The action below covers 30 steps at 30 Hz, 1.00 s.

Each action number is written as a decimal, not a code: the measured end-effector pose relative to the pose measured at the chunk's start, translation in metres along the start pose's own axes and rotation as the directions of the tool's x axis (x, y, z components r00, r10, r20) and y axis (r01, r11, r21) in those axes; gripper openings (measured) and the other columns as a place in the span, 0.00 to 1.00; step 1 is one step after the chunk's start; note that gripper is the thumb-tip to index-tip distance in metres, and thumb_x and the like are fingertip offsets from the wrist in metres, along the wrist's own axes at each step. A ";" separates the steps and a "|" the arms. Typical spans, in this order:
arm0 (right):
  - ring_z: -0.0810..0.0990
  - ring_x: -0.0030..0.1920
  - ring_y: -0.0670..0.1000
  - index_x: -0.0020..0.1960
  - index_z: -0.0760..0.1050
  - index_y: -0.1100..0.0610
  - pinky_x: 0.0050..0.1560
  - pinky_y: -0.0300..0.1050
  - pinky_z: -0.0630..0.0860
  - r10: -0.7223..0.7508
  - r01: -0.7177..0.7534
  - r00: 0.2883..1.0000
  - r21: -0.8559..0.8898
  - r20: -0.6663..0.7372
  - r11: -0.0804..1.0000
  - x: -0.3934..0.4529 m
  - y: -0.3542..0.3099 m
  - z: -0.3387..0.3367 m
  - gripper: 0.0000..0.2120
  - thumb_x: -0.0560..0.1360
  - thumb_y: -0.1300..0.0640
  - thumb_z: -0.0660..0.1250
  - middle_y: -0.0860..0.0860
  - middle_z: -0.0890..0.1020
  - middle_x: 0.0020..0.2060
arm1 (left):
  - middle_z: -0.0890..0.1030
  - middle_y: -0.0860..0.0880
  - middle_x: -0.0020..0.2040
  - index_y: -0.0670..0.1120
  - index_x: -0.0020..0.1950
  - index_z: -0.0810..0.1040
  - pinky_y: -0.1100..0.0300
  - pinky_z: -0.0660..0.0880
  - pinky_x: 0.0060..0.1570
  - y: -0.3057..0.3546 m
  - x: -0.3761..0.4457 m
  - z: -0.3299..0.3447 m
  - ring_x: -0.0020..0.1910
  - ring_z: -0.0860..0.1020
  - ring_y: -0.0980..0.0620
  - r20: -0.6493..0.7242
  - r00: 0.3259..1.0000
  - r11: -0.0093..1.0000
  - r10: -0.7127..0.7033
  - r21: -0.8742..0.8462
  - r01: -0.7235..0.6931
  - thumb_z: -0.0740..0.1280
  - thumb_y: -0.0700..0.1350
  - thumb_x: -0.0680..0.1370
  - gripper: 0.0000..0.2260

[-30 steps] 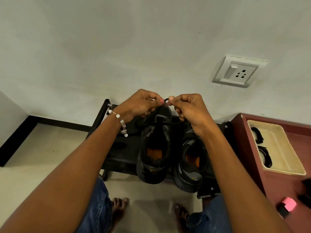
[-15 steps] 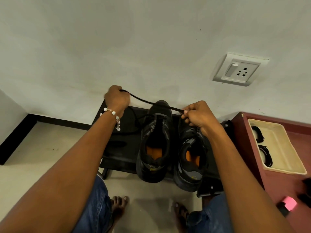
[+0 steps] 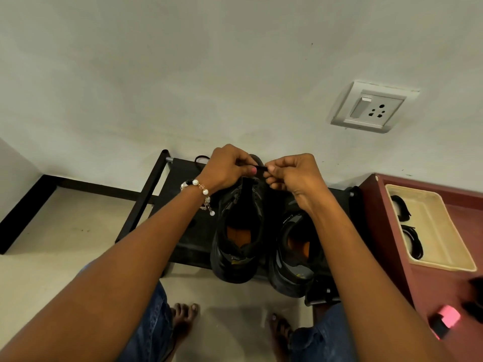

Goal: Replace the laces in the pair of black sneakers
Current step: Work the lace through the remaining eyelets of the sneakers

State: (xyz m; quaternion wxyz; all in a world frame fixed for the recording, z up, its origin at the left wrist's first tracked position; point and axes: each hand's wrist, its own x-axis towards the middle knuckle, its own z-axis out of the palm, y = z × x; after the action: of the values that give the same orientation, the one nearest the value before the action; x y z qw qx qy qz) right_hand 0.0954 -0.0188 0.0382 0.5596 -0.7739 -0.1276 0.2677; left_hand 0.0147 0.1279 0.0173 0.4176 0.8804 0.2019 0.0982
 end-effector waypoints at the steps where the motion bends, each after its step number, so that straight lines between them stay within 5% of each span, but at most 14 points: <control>1: 0.81 0.31 0.49 0.47 0.80 0.66 0.33 0.38 0.80 0.007 -0.007 1.000 -0.006 0.009 1.000 0.001 0.000 -0.001 0.04 0.77 0.69 0.67 0.58 0.83 0.36 | 0.84 0.51 0.42 0.46 0.50 0.85 0.74 0.70 0.42 -0.001 0.001 -0.002 0.39 0.78 0.60 -0.021 1.000 1.000 -0.010 0.027 0.011 0.74 0.43 0.73 0.07; 5: 0.82 0.31 0.52 0.45 0.79 0.64 0.34 0.42 0.82 0.012 -0.011 1.000 -0.038 0.023 0.999 -0.001 -0.001 0.001 0.03 0.76 0.70 0.67 0.60 0.84 0.37 | 0.83 0.53 0.46 0.48 0.56 0.83 0.69 0.72 0.49 -0.001 -0.001 -0.006 0.46 0.79 0.58 0.015 1.000 0.996 0.028 0.081 -0.029 0.74 0.45 0.73 0.12; 7: 0.83 0.31 0.53 0.46 0.77 0.63 0.35 0.44 0.82 0.013 -0.012 1.000 -0.064 0.003 0.998 -0.002 -0.002 0.004 0.03 0.75 0.68 0.70 0.60 0.84 0.38 | 0.83 0.55 0.49 0.49 0.60 0.81 0.76 0.71 0.50 0.002 -0.002 -0.005 0.48 0.79 0.61 0.071 0.994 0.997 0.079 0.010 -0.080 0.74 0.45 0.73 0.16; 9: 0.84 0.31 0.54 0.47 0.75 0.61 0.34 0.44 0.82 0.021 -0.022 1.000 -0.030 -0.014 0.999 -0.001 -0.002 0.008 0.06 0.74 0.67 0.71 0.60 0.84 0.38 | 0.83 0.56 0.46 0.48 0.57 0.83 0.80 0.68 0.45 0.005 -0.003 -0.002 0.44 0.78 0.66 0.065 0.992 0.994 0.112 -0.020 -0.111 0.74 0.43 0.73 0.12; 14: 0.85 0.35 0.55 0.50 0.74 0.62 0.36 0.46 0.83 0.103 -0.102 0.995 0.060 -0.011 0.993 -0.001 0.006 0.011 0.10 0.73 0.65 0.73 0.61 0.84 0.41 | 0.85 0.49 0.41 0.44 0.47 0.85 0.73 0.75 0.42 0.003 -0.002 0.002 0.37 0.81 0.60 0.025 0.998 0.998 0.060 -0.035 -0.059 0.73 0.41 0.73 0.04; 17: 0.85 0.45 0.56 0.47 0.75 0.61 0.41 0.49 0.84 0.120 -0.125 0.992 -0.154 -0.044 0.980 -0.002 0.010 0.010 0.12 0.70 0.60 0.77 0.59 0.83 0.46 | 0.85 0.48 0.41 0.44 0.46 0.85 0.64 0.76 0.47 -0.005 0.000 0.009 0.37 0.79 0.59 0.001 1.000 0.995 0.007 0.095 -0.007 0.72 0.42 0.74 0.03; 21: 0.79 0.51 0.57 0.54 0.74 0.62 0.43 0.54 0.83 0.291 -0.196 0.944 -0.444 0.155 0.874 -0.010 0.012 0.014 0.22 0.67 0.55 0.79 0.57 0.78 0.50 | 0.83 0.47 0.41 0.44 0.46 0.86 0.57 0.76 0.49 -0.014 -0.003 0.021 0.45 0.80 0.50 -0.037 0.993 0.976 -0.113 0.182 0.118 0.73 0.44 0.74 0.05; 30: 0.83 0.43 0.62 0.54 0.77 0.67 0.36 0.56 0.83 0.321 -0.207 0.926 -0.443 0.199 0.872 -0.006 0.016 0.014 0.13 0.72 0.65 0.73 0.62 0.81 0.49 | 0.84 0.45 0.47 0.44 0.48 0.85 0.62 0.71 0.41 -0.010 -0.004 0.040 0.45 0.81 0.48 -0.100 0.986 0.955 -0.133 0.252 0.154 0.70 0.43 0.76 0.06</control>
State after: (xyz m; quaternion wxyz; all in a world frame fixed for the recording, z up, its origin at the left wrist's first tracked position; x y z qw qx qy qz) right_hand 0.0809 -0.0165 0.0219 0.3180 -0.8417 -0.1475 0.4106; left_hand 0.0219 0.1044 -0.0157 0.2963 0.9057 0.2933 0.0764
